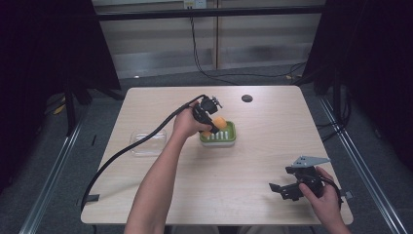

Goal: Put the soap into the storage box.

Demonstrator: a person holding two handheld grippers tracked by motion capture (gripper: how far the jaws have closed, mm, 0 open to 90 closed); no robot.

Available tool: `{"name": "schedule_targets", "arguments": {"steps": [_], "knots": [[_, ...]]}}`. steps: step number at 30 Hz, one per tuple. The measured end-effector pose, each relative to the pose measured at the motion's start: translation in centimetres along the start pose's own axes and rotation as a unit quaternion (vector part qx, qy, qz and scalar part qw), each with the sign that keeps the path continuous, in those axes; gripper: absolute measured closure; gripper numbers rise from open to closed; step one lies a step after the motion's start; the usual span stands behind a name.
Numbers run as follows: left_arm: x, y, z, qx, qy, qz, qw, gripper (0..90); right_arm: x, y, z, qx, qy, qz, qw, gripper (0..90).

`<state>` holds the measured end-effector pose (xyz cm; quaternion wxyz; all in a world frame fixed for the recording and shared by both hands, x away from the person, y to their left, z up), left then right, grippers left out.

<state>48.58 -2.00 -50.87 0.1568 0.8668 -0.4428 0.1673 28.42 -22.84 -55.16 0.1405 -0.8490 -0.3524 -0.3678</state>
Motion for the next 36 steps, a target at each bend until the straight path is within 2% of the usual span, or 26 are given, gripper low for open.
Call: {"name": "schedule_targets", "arguments": {"steps": [7,11,12,15,20,21,23,36], "knots": [[0.0,-0.2,0.4,0.002,-0.002,0.011,0.9999,49.8,0.0,0.0,0.1,0.001,-0.002,0.0,1.0,5.7],[0.0,-0.2,0.6,0.002,-0.002,0.007,1.0,49.8,-0.1,0.0,0.1,0.002,-0.003,0.001,1.0,5.7],[0.1,-0.4,0.6,0.006,-0.001,0.014,0.9999,49.8,-0.1,0.0,0.1,0.002,-0.002,0.0,1.0,5.7],[0.1,-0.2,0.7,0.002,0.003,0.003,1.0,49.8,-0.1,0.0,0.1,0.001,-0.001,0.001,1.0,5.7],[0.2,-0.2,0.8,0.003,0.003,0.008,1.0,49.8,0.0,-0.1,0.1,0.003,-0.002,0.001,1.0,5.7],[0.3,-0.3,0.8,0.006,0.002,0.016,0.9999,49.8,0.0,-0.1,0.1,0.002,-0.001,0.001,1.0,5.6],[0.3,-0.3,0.9,0.007,0.002,0.011,0.9999,49.8,0.0,-0.1,0.2,0.003,-0.002,0.001,1.0,5.7],[0.3,-0.2,1.7,0.012,-0.001,0.024,0.9996,49.8,-0.1,0.0,0.1,0.002,-0.001,0.001,1.0,5.7]]}}
Point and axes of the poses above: each handheld gripper's, and its own axes: z roughly forward along the jaws, x roughly out of its top, y roughly to its right, the point moved 10 cm from there along z, roughly forward along the jaws, and after that the axes turned 14 degrees about -z, right-handed, at the moved point
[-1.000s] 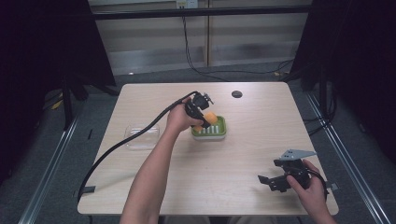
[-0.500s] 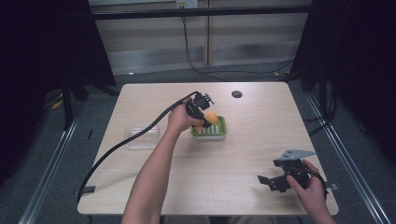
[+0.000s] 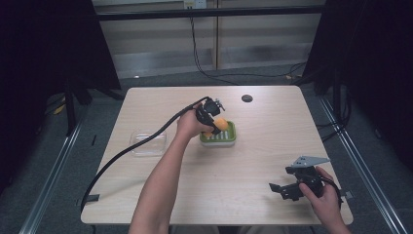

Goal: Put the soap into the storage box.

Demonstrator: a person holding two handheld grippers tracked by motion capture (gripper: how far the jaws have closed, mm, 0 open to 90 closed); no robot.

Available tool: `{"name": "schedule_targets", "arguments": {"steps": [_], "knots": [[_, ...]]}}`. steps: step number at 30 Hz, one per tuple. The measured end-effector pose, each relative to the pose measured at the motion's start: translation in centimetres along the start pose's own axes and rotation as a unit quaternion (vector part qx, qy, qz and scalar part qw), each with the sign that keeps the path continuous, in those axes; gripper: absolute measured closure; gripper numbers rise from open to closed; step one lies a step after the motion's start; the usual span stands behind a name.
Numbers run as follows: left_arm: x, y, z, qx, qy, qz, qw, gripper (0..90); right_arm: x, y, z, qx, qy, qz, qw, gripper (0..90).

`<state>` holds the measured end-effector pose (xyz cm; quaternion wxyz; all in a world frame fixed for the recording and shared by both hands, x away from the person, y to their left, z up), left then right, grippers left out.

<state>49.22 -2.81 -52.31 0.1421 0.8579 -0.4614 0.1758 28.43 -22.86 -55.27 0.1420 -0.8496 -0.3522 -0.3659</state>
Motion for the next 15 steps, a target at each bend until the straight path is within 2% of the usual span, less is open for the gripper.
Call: {"name": "schedule_targets", "arguments": {"steps": [7,9,11,15], "knots": [[0.0,-0.07,0.3,-0.001,0.0,-0.001,1.0,49.8,-0.01,-0.06,0.05,0.001,-0.001,0.0,1.0,5.7],[-0.05,-0.14,0.38,0.0,-0.003,0.006,1.0,49.7,-0.02,-0.04,0.06,0.0,-0.002,0.0,1.0,5.7],[-0.1,0.0,0.5,-0.006,-0.005,0.004,1.0,49.7,-0.03,-0.04,0.05,0.0,-0.002,0.002,1.0,5.6],[-0.05,0.03,0.68,-0.003,-0.002,0.001,1.0,49.7,0.0,-0.04,0.02,0.0,-0.001,0.0,1.0,5.6]]}}
Point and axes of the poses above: each handheld gripper's, and its own axes: z roughly forward along the jaws, x roughly out of its top, y roughly to its right, the point moved 10 cm from there along z, roughly forward along the jaws, and after that the axes turned 14 degrees about -z, right-handed, at the moved point
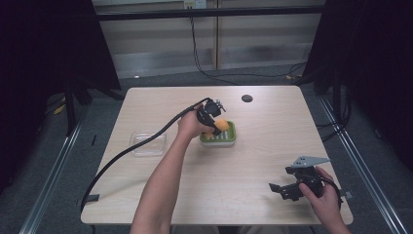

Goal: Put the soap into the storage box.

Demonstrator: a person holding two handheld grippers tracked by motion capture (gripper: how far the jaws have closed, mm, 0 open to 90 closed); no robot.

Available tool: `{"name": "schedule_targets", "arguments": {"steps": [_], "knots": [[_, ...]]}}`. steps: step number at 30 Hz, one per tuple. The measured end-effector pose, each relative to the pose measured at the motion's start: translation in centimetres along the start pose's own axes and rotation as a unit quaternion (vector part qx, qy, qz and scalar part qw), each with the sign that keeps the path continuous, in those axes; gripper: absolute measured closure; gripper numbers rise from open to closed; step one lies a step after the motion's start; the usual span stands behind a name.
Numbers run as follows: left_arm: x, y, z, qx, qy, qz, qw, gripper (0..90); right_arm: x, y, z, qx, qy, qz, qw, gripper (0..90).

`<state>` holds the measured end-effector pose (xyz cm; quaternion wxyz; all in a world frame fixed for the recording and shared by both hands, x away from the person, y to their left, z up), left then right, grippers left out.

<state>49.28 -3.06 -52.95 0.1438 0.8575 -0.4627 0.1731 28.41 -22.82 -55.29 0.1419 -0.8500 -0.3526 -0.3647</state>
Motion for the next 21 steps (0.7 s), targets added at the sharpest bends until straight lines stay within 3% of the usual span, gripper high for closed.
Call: {"name": "schedule_targets", "arguments": {"steps": [6,10,21], "knots": [[-0.18,-0.17,0.47,0.0,-0.006,0.006,1.0,49.7,-0.02,-0.02,-0.01,0.0,-0.001,-0.001,1.0,5.7],[-0.24,-0.02,0.73,-0.006,-0.007,-0.003,1.0,49.6,-0.07,0.01,-0.02,0.0,-0.002,0.001,1.0,5.6],[-0.28,-0.14,0.67,0.001,-0.009,0.005,0.9999,49.6,-0.03,0.01,-0.03,-0.001,-0.001,-0.002,1.0,5.7]]}}
Point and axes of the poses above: each handheld gripper's, and its own axes: z roughly forward along the jaws, x roughly out of its top, y roughly to its right, the point moved 10 cm from there along z, roughly forward along the jaws, and after that the axes turned 14 degrees about -z, right-handed, at the moved point
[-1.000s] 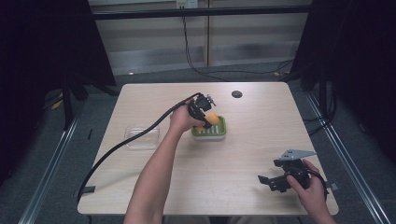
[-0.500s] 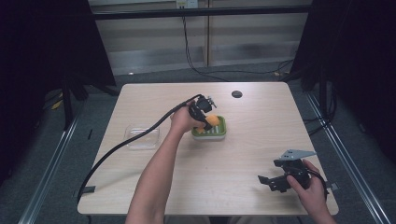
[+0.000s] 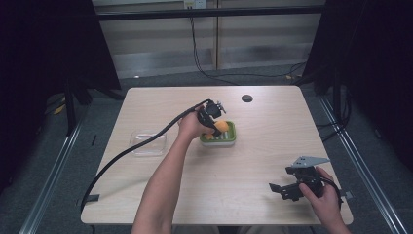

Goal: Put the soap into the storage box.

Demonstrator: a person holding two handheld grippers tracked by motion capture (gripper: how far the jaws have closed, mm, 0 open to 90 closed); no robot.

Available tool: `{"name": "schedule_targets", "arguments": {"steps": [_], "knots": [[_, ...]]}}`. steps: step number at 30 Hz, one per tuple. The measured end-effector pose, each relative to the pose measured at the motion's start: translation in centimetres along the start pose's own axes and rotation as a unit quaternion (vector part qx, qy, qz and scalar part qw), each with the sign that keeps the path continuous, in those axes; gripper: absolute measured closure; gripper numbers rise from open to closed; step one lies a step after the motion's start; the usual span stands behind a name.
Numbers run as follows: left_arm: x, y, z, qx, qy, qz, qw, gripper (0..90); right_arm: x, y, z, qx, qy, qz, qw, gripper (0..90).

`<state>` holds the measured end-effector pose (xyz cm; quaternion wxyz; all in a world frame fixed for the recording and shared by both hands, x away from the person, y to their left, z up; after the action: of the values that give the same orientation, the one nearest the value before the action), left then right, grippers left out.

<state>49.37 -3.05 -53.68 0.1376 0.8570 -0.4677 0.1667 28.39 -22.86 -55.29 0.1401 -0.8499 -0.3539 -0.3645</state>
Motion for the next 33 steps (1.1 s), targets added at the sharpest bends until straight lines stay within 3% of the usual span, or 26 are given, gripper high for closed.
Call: {"name": "schedule_targets", "arguments": {"steps": [8,13,19,20,21,22,23,26,30,31,32,33], "knots": [[-0.1,0.0,0.2,-0.003,-0.001,-0.002,1.0,49.6,0.0,0.0,0.0,-0.002,0.0,-0.001,1.0,5.7],[0.0,-0.2,0.3,0.005,0.006,-0.001,1.0,49.4,0.0,0.0,0.0,-0.001,0.0,-0.001,1.0,5.6],[-0.3,-0.3,0.1,0.0,-0.006,-0.003,1.0,49.0,0.0,0.0,0.0,-0.002,-0.002,0.0,1.0,5.7],[-0.2,-0.2,0.3,0.004,0.004,-0.01,0.9999,48.8,0.0,0.1,0.0,-0.002,-0.001,-0.001,1.0,5.6],[-0.2,-0.4,0.1,0.004,-0.001,-0.001,1.0,48.5,0.0,0.1,0.0,-0.003,-0.001,-0.001,1.0,5.6],[-0.2,-0.2,0.1,-0.003,0.001,-0.011,0.9999,48.6,0.0,0.0,0.0,-0.002,-0.001,-0.001,1.0,5.6],[0.2,-0.3,-0.2,-0.004,0.013,-0.001,0.9999,50.2,0.0,0.1,0.0,-0.003,0.0,-0.002,1.0,5.7],[0.6,-0.1,-0.7,-0.009,0.028,-0.009,0.9995,51.7,0.0,0.0,0.0,-0.002,-0.002,0.0,1.0,5.7],[0.5,-0.3,-1.2,-0.005,0.027,-0.01,0.9996,51.1,0.0,-0.1,0.0,-0.002,-0.002,-0.001,1.0,5.7],[0.4,-0.5,-1.4,-0.003,0.024,0.0,0.9997,50.9,0.0,-0.1,0.0,-0.002,-0.002,-0.002,1.0,5.7],[0.4,-0.3,-1.4,-0.005,0.027,-0.015,0.9995,50.6,0.0,0.0,0.0,-0.003,-0.002,-0.001,1.0,5.6],[0.4,-0.2,-1.5,-0.006,0.028,-0.013,0.9995,50.5,0.0,0.0,0.0,-0.003,-0.002,0.0,1.0,5.6]]}}
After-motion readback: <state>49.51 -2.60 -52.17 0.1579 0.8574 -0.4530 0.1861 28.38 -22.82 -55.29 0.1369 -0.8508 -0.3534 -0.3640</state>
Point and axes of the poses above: each handheld gripper's, and its own axes: z roughly forward along the jaws, x roughly out of its top, y roughly to its right, the point moved 10 cm from there along z, roughly forward along the jaws, and after that the axes turned 14 degrees about -z, right-handed, at the moved point
